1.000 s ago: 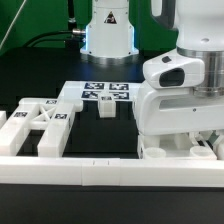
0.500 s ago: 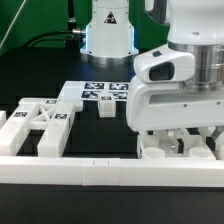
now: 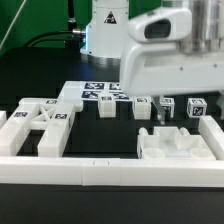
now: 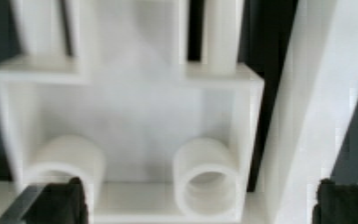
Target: Assemble chair
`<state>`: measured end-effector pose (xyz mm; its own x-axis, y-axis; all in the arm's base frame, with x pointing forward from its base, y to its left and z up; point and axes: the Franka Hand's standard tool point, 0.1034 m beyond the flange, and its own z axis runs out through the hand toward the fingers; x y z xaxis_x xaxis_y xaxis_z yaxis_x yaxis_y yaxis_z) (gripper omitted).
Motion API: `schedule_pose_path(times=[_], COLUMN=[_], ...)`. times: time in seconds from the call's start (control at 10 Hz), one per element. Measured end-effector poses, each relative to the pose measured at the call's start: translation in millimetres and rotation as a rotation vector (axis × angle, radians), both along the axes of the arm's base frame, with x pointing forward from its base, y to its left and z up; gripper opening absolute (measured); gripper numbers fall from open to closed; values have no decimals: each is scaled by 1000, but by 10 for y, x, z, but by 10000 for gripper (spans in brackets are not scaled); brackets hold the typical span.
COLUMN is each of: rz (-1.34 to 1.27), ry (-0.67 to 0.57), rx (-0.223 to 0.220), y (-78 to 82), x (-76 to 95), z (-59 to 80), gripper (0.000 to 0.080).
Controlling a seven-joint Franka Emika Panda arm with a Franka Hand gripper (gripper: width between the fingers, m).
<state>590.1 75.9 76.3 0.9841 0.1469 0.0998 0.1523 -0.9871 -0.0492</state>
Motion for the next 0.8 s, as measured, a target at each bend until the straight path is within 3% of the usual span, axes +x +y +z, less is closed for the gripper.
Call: schedule_pose_path(times=[0.1, 0.2, 0.7, 0.8], rz=[13, 14, 13, -27], ry=[13, 15, 16, 12], rx=[-10, -14, -13, -13], y=[-88, -119, -112, -161], x=[-208, -301, -291, -393], z=[8, -14, -33, -79], gripper=[648, 648, 649, 649])
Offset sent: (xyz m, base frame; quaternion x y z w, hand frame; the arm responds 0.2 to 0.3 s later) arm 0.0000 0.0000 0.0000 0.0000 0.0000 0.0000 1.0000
